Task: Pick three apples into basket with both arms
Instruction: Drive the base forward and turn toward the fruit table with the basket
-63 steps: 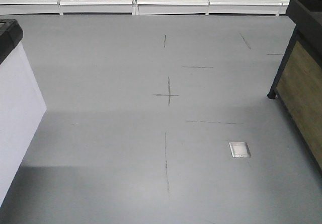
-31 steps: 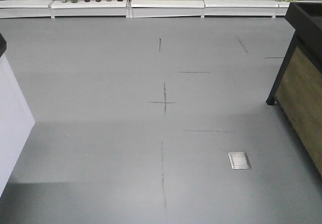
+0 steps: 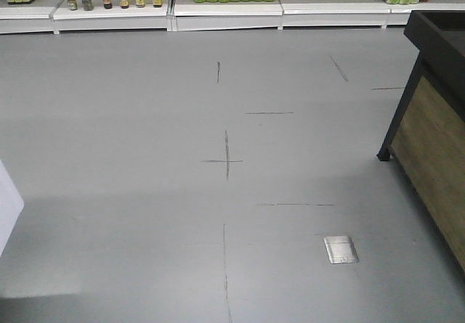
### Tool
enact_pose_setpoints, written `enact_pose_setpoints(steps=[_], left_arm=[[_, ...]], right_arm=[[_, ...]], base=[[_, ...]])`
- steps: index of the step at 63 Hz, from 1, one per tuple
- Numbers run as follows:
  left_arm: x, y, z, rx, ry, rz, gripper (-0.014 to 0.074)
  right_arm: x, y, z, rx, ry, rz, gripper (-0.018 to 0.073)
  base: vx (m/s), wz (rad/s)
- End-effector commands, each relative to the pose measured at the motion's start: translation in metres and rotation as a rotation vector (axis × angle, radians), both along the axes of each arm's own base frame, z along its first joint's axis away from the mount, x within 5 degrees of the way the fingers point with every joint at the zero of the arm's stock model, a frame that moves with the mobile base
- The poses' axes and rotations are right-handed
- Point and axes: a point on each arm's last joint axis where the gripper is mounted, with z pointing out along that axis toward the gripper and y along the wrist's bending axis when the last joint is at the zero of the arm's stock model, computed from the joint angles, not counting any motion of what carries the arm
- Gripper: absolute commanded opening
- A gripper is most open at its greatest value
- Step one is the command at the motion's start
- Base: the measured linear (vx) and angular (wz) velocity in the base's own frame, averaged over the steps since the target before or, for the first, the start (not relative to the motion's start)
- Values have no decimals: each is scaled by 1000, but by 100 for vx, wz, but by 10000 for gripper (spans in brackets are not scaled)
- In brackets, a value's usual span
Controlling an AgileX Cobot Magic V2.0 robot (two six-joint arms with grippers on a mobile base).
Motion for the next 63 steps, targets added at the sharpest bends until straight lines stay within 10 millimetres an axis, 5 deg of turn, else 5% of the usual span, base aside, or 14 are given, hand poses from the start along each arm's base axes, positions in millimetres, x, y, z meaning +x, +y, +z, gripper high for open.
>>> enact_pose_setpoints(steps=[1, 63], left_arm=[[-3, 1, 16, -3, -113, 11, -6], [-3, 1, 16, -3, -113, 11, -6]], right_arm=[[-1, 1, 3, -11, -70, 4, -5], [-1, 1, 3, -11, -70, 4, -5]], base=[[23, -13], [20, -32]])
